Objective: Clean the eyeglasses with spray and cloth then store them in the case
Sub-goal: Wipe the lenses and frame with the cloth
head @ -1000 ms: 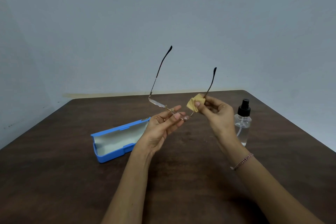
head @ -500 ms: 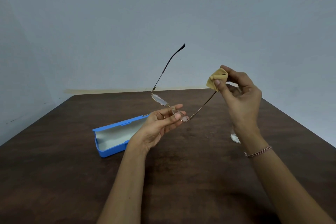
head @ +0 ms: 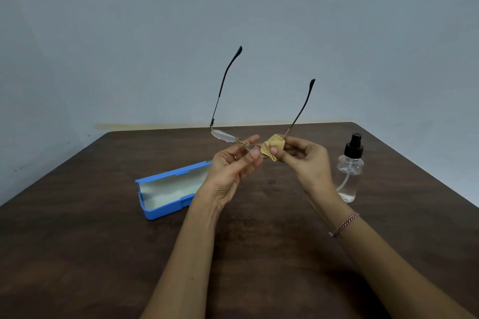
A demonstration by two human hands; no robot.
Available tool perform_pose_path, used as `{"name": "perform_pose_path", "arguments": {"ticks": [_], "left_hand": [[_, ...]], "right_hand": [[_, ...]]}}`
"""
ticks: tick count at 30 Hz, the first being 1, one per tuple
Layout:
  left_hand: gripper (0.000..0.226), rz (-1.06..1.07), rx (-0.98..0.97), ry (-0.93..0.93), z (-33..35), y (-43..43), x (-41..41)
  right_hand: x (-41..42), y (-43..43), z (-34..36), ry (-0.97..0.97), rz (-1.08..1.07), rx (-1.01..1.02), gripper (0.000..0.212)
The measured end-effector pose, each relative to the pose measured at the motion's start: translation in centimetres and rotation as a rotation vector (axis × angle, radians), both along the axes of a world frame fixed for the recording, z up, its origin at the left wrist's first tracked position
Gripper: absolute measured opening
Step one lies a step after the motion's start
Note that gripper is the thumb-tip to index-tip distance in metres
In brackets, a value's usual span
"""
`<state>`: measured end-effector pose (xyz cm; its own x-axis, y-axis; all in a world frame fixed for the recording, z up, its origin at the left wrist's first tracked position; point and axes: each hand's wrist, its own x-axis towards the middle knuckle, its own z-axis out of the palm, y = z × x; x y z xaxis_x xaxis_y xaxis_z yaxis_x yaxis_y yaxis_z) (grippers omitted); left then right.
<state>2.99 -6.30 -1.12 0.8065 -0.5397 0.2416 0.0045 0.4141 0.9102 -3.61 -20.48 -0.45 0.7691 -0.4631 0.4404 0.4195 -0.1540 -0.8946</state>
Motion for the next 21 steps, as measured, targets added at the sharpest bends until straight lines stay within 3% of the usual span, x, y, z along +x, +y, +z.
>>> {"name": "perform_pose_path", "arguments": {"ticks": [3,8,14,21], "left_hand": [[0.031,-0.005,-0.006,0.011,-0.1,0.0,-0.1],[0.04,-0.02,0.007,0.015,-0.2,-0.4,-0.4],[0.04,0.002,-0.045,0.041,-0.1,-0.5,-0.3],[0.042,-0.036,0.006,0.044,-0.4,-0.2,0.0]], "right_hand": [[-0.2,0.0,0.2,0.011,-0.028,-0.012,0.026],[-0.7,-1.1,1.6,-0.13,-0.093,0.151,0.022],[-0.4,0.2,0.2,-0.018,-0.062,0.044,0.024],[-0.4,-0.8,0.8,-0.038,-0.107,0.114,0.023]]}}
